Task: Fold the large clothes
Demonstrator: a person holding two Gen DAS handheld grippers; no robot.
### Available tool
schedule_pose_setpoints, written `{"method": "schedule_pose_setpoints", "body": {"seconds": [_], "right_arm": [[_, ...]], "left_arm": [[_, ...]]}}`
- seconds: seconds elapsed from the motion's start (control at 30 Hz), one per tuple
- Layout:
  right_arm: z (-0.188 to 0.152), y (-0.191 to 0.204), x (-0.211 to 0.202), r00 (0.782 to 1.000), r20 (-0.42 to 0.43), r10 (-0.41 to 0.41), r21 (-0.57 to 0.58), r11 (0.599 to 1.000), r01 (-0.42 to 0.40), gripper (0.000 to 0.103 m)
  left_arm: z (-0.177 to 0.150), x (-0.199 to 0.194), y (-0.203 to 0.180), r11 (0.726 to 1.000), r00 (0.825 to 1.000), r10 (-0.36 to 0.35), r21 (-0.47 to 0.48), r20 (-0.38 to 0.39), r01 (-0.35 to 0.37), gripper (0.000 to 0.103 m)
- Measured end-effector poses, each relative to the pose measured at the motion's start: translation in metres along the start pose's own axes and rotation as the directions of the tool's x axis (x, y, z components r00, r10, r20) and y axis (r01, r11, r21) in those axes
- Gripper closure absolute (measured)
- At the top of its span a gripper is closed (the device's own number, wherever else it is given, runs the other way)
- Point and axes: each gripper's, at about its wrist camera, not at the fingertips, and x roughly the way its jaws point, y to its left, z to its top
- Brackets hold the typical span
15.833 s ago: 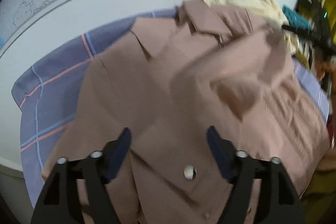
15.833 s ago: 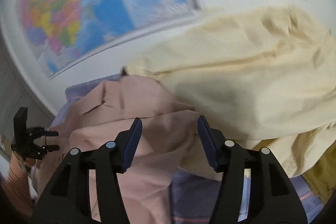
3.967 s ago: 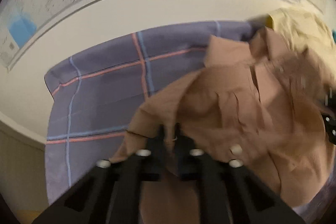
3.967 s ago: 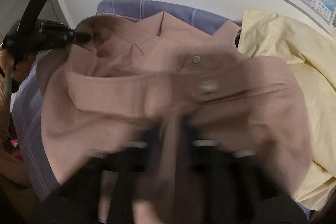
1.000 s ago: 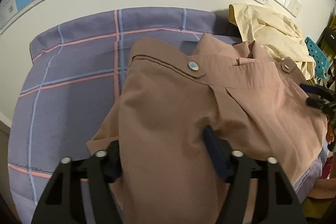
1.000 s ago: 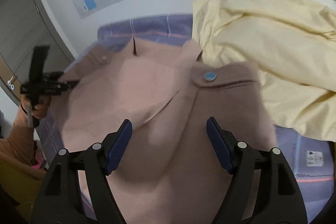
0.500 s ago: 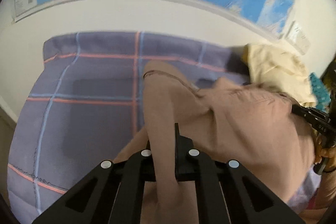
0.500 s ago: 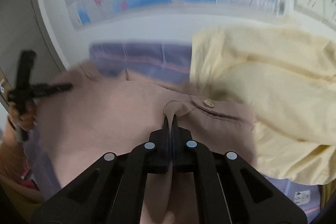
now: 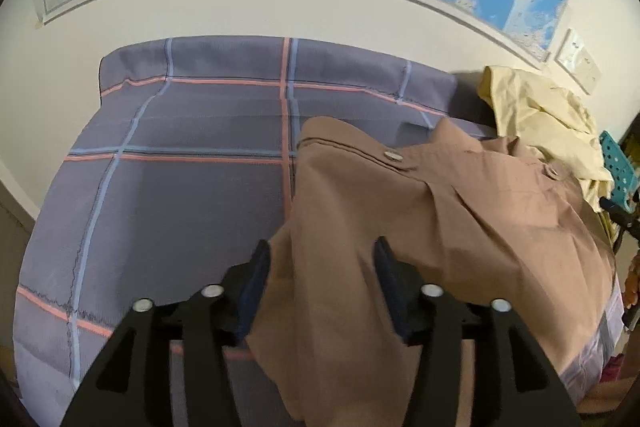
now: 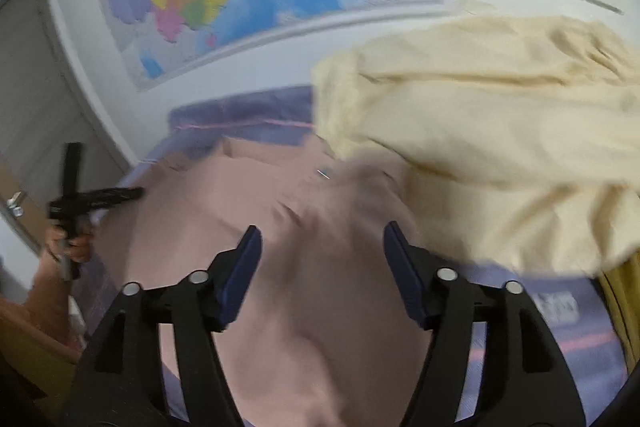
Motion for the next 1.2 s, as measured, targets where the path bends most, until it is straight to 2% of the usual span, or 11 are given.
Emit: {"method": "schedule_pose_setpoints", "body": {"seconds": [0.07,0.37,0.43,0.47,0.6,0.7,0.83,0.9,0.97,1.1,1.2], "right_arm": [[-0.016,-0.013,0.002,0.999,-0.037,-0.031,0.046,0.998,0.032,0.032],[-0.083,-0.032,-0.018,0.983,-0.093,0.158,0.181,0.974,-0.139,0.023],[-0.090,-0.028,-0.018,0.985,-0.106,0.136,0.159,0.980,-0.118,0.060],[-0.090,-0.031,-0.019,0.979,-0.101,0.175,0.183,0.971,-0.155,0.088],[-0.060,-0.028,-0.047,0.994,-0.003,0.109,0.119,0.987,-0.108,0.100],[-0.049,-0.025,-0.055,0.996,0.020,0.085,0.066,0.994,-0.086,0.100],[-0.067,-0.035,-0.014,0.989,-0.141,0.035,0.097,0.995,-0.021,0.094],[-0.077,-0.037,-0.009,0.985,-0.175,0.013,0.114,0.993,0.007,0.075],[-0.076,-0.041,-0.021,0.990,-0.136,-0.029,0.126,0.991,0.047,0.055],[-0.058,-0.026,-0.061,0.996,0.014,-0.083,0.116,0.990,0.081,0.047],[-0.046,0.001,-0.065,0.996,0.085,-0.038,0.045,0.998,0.034,0.041]], "left_arm": [[-0.005,-0.002,-0.003,1.000,1.000,0.009,0.018,-0.006,-0.008,0.045],[-0.032,0.004,-0.005,1.000,0.998,-0.012,0.019,-0.054,0.013,0.049],[-0.033,0.006,-0.004,1.000,0.999,-0.020,0.013,-0.039,0.020,0.063],[-0.033,0.007,-0.004,1.000,0.999,-0.012,0.010,-0.036,0.012,0.066],[-0.028,0.007,-0.006,1.000,0.999,0.017,0.011,-0.041,-0.017,0.081],[-0.025,0.009,-0.006,0.999,0.998,0.036,0.003,-0.042,-0.036,0.084],[-0.027,0.009,-0.008,0.999,0.998,0.052,0.009,-0.035,-0.051,0.076],[-0.028,0.005,-0.011,0.997,0.996,0.080,0.021,-0.024,-0.080,0.066],[-0.030,-0.007,-0.011,0.997,0.997,0.072,0.018,0.002,-0.072,0.064],[-0.034,-0.038,-0.011,0.999,0.995,0.054,0.001,0.079,-0.055,0.057],[-0.037,-0.056,-0.018,0.998,0.988,0.066,0.013,0.137,-0.068,0.053]]}}
